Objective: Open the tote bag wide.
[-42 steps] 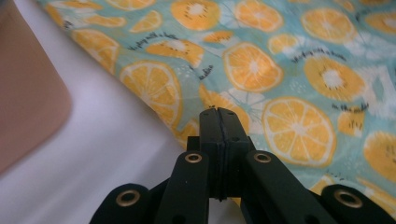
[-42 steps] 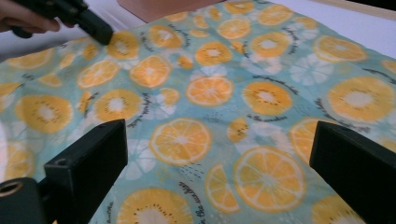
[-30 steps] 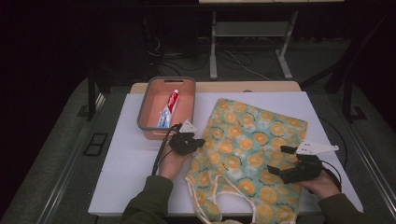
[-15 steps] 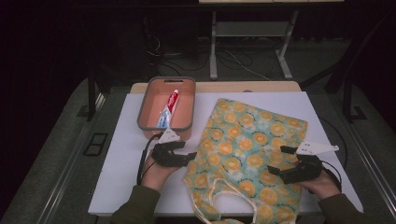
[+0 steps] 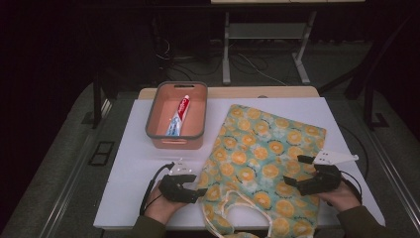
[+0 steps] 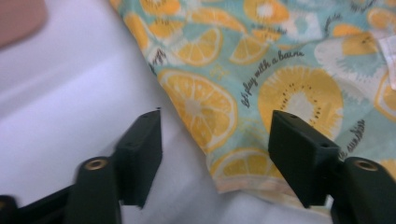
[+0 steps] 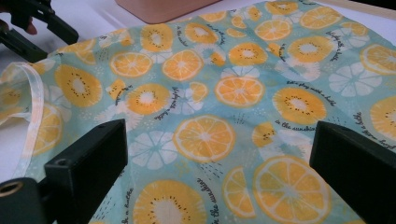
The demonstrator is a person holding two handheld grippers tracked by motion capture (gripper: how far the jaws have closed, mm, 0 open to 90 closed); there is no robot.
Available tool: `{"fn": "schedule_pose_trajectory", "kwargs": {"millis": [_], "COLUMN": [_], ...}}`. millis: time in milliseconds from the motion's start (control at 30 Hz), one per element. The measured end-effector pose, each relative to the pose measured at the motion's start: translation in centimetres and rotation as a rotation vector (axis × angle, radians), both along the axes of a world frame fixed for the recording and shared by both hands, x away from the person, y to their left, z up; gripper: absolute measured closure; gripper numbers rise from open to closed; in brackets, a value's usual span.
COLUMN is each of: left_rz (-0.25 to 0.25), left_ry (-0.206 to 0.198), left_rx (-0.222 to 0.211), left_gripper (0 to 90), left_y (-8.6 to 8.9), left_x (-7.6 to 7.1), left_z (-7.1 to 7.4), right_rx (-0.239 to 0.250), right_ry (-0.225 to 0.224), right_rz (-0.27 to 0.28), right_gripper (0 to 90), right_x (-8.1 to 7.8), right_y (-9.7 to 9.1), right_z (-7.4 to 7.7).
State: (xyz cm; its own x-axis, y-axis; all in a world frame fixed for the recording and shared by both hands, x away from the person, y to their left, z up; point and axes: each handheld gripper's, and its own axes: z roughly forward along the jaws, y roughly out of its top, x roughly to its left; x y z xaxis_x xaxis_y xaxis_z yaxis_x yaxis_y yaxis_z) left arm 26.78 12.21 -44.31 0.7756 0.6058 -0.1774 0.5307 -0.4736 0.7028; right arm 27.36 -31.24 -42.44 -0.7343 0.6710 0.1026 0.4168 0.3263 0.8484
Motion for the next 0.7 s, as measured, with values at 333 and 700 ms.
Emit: {"fn": "schedule_pose_trajectory", "kwargs": {"millis": [333, 700], "left_rz": [-0.039, -0.039], "left_ry": [-0.021, -0.025], "left_rx": [0.049, 0.039], "left_gripper": [65.9, 89.3], "left_y": [-0.36, -0.8], "left_x": [-0.17, 0.63], "left_z": [-0.33, 0.53], "right_rx": [-0.004, -0.006], "right_ry": [-0.001, 0.0], "right_rz": [0.001, -0.003], "right_gripper": [3.9, 3.9], "right_x": [0.03, 0.06], "right_y": [0.02, 0.07], "right_z": [-0.05, -0.08]}}
